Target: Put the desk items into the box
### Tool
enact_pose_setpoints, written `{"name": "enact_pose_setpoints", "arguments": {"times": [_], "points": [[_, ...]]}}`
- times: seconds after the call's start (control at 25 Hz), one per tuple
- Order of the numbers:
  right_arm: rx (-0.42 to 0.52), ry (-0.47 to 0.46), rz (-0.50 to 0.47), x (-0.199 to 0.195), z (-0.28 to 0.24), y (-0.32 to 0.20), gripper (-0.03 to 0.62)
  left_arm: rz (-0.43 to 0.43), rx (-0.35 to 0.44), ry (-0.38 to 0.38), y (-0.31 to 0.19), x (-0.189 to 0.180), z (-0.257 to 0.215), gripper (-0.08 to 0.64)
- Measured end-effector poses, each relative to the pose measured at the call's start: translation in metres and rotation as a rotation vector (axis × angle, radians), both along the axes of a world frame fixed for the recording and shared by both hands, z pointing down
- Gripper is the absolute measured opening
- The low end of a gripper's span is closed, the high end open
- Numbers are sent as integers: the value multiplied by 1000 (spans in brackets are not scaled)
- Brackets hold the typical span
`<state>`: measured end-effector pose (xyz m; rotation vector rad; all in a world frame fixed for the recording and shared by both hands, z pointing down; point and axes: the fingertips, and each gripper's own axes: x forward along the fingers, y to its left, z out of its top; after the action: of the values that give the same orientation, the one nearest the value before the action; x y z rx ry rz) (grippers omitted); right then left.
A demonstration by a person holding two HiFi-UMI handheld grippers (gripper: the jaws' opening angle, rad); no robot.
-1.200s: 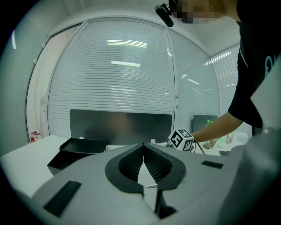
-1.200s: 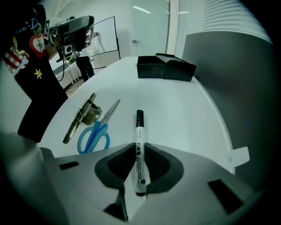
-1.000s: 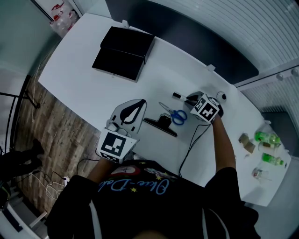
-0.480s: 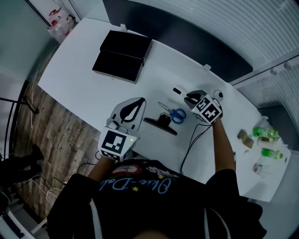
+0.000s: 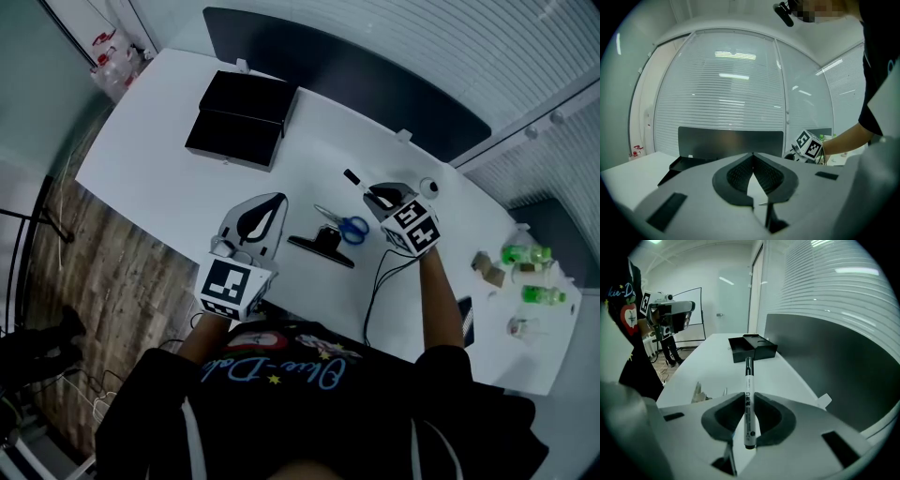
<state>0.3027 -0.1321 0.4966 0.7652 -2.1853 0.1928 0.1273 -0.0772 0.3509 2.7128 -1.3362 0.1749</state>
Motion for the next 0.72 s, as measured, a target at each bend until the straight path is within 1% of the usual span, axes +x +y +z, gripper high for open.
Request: {"name": "enact_pose_setpoints", "arguments": {"times": [0.08,0.16,0.28,0.44,0.6,0.72], "points": [[10,-18,15,-2,-5,5,72,0,-4,3,2,-3,-3,8],[20,-38,34,-4,-10,10,72,-3,-18,22,3,-6,-3,8],[38,-82,73,-7,-20,15,72,-6,-5,33,6,-11,-6,8],[69,-140,114,-13,-37,23,72,-1,19,25,10,-14,-11,8],[106,-159,140,-16,-50,33,72,20,43,14,15,-12,-16,8],[134,-187,168,-18,-62,41,72,44,42,-8,21,-11,-17,8]]}}
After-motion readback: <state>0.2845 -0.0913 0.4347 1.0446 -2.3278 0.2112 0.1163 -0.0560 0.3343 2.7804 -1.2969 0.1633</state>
